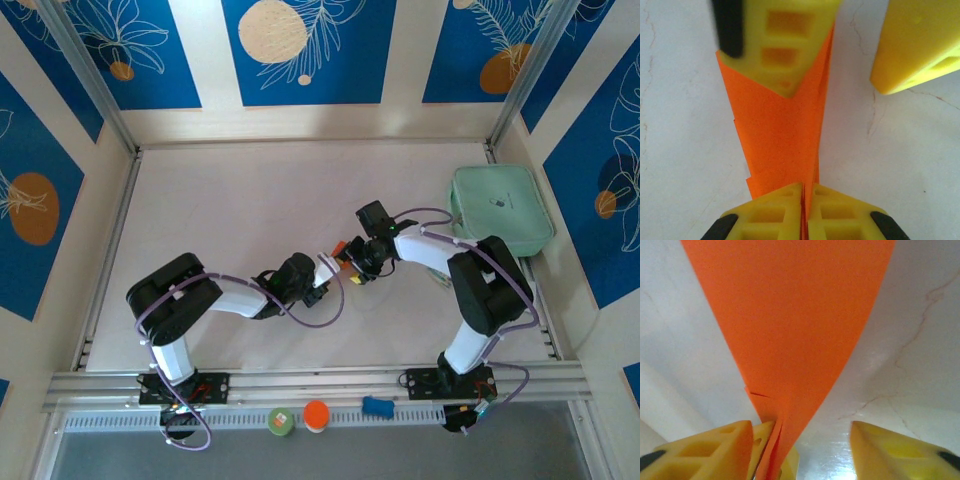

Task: Fold a paper plane with a square sheet of paper (pick it up from the middle)
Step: Fold the wing for the fifth time at the center of the table.

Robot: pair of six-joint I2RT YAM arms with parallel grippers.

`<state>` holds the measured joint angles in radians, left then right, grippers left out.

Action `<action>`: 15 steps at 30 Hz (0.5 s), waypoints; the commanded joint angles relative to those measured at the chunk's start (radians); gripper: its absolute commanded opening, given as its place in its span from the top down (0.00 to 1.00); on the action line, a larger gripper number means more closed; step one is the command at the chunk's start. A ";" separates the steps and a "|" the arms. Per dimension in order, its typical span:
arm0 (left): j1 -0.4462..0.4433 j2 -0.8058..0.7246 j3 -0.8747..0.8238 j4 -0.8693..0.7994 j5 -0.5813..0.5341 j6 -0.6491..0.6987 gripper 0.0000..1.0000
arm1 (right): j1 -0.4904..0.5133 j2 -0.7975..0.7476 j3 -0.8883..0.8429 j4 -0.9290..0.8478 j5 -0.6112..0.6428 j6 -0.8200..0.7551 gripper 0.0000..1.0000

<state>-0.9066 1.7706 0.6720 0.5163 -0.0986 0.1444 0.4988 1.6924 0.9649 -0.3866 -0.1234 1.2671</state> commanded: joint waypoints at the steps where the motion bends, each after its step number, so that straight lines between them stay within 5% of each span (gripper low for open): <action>1: -0.007 0.011 -0.015 0.001 0.010 0.027 0.88 | 0.001 0.001 0.017 -0.014 -0.032 0.017 0.56; 9: -0.008 -0.057 0.037 -0.178 0.094 0.016 0.75 | 0.001 -0.023 0.017 -0.021 -0.015 0.009 0.90; 15: -0.008 -0.082 0.050 -0.227 0.098 -0.016 0.72 | 0.003 -0.022 0.008 -0.002 -0.015 0.015 0.96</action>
<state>-0.9077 1.7061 0.7010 0.3527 -0.0334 0.1467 0.4992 1.6924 0.9668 -0.3820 -0.1310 1.2758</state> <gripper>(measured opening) 0.278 0.051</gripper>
